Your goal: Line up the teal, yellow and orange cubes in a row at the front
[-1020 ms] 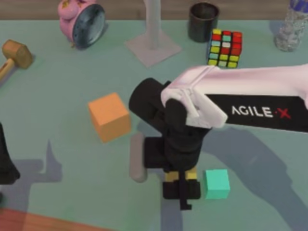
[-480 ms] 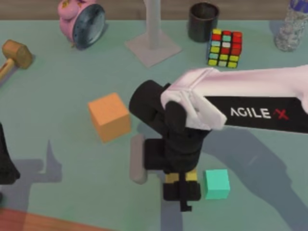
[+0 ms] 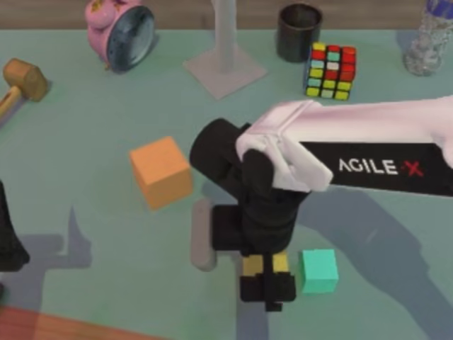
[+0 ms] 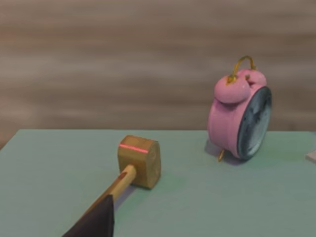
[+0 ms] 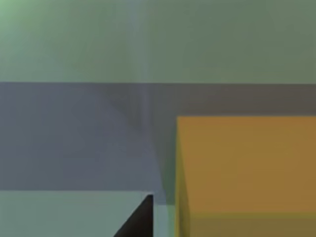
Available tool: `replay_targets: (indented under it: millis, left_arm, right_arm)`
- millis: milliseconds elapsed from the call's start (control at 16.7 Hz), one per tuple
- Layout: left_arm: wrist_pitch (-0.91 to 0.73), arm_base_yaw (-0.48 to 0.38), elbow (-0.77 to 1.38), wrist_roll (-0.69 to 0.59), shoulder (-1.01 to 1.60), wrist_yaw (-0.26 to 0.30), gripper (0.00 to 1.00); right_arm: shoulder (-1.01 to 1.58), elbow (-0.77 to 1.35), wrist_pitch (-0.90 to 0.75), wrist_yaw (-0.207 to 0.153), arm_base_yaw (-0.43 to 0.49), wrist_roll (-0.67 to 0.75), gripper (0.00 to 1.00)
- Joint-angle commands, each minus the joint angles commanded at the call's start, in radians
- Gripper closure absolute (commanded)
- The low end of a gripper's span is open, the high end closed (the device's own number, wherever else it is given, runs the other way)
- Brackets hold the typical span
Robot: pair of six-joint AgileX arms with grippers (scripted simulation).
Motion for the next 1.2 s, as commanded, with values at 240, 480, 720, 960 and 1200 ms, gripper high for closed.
replay_targets:
  millis: [240, 480, 720, 960, 1200]
  left_arm:
    - [0.000, 0.000, 0.000, 0.000, 0.000, 0.000, 0.00]
    - [0.000, 0.000, 0.000, 0.000, 0.000, 0.000, 0.00]
    - [0.000, 0.000, 0.000, 0.000, 0.000, 0.000, 0.00]
    - [0.000, 0.000, 0.000, 0.000, 0.000, 0.000, 0.00]
    - [0.000, 0.000, 0.000, 0.000, 0.000, 0.000, 0.00]
  right_arm:
    - [0.000, 0.000, 0.000, 0.000, 0.000, 0.000, 0.00]
    - [0.000, 0.000, 0.000, 0.000, 0.000, 0.000, 0.00]
    - [-0.011, 0.034, -0.042, 0.000, 0.004, -0.005, 0.00]
    - [-0.059, 0.133, -0.205, -0.001, 0.007, -0.005, 0.00]
    - [-0.082, 0.168, -0.249, -0.001, 0.006, -0.004, 0.00]
